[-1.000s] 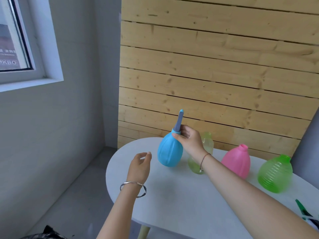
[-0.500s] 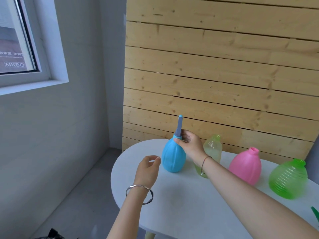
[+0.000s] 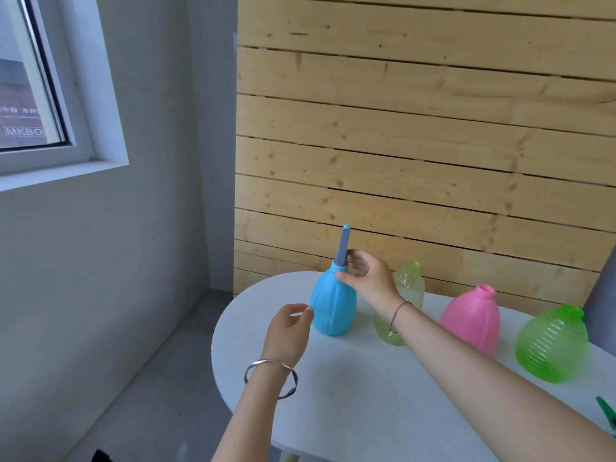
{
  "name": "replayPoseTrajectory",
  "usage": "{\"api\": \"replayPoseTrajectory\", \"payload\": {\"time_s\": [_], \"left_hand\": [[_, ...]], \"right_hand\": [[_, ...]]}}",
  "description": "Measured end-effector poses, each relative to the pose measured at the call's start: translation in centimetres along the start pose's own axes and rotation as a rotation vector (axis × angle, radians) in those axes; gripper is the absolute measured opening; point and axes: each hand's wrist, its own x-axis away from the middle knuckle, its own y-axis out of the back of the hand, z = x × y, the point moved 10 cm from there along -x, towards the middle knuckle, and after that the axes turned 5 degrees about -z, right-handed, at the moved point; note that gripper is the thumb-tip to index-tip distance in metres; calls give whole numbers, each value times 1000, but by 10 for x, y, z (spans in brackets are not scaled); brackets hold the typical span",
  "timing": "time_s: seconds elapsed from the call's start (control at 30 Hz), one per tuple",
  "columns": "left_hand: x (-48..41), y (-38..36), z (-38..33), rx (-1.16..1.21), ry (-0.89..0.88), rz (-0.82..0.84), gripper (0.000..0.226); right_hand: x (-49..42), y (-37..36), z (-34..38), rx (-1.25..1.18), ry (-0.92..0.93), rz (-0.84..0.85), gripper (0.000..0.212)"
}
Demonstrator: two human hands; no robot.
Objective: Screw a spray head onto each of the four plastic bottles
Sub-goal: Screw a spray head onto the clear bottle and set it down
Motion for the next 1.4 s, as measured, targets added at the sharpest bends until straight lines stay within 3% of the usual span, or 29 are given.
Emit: {"api": "replayPoseTrajectory", "payload": {"time_s": [0.1, 0.2, 0.3, 0.47, 0.77, 0.93, 1.07, 1.23, 1.4], "left_hand": [[1, -6, -3, -7, -14, 14, 31], [3, -11, -5, -9, -20, 35, 32], [8, -17, -8, -8, -30, 48, 33], [16, -31, -18, 60, -50, 79, 39], [32, -65, -32, 49, -127, 134, 36], [46, -90, -47, -13, -261, 147, 75], [64, -105, -69, -231, -508, 110, 92], [83, -137, -72, -346, -625, 200, 82], [84, -152, -62, -378, -648, 253, 77]], "right_hand": [[5, 24, 12, 54, 89, -78, 47], [13, 70, 32, 199, 275, -300, 33], [10, 105, 26, 301, 256, -411, 35], [3, 109, -19, 269, 48, -221, 46], [27, 125, -9, 84, 100, -192, 23], [53, 154, 3, -123, 77, -276, 22], [77, 171, -3, -220, 21, -269, 15], [103, 198, -31, -297, -56, -285, 12], [120, 209, -67, -251, -137, -103, 24]]}}
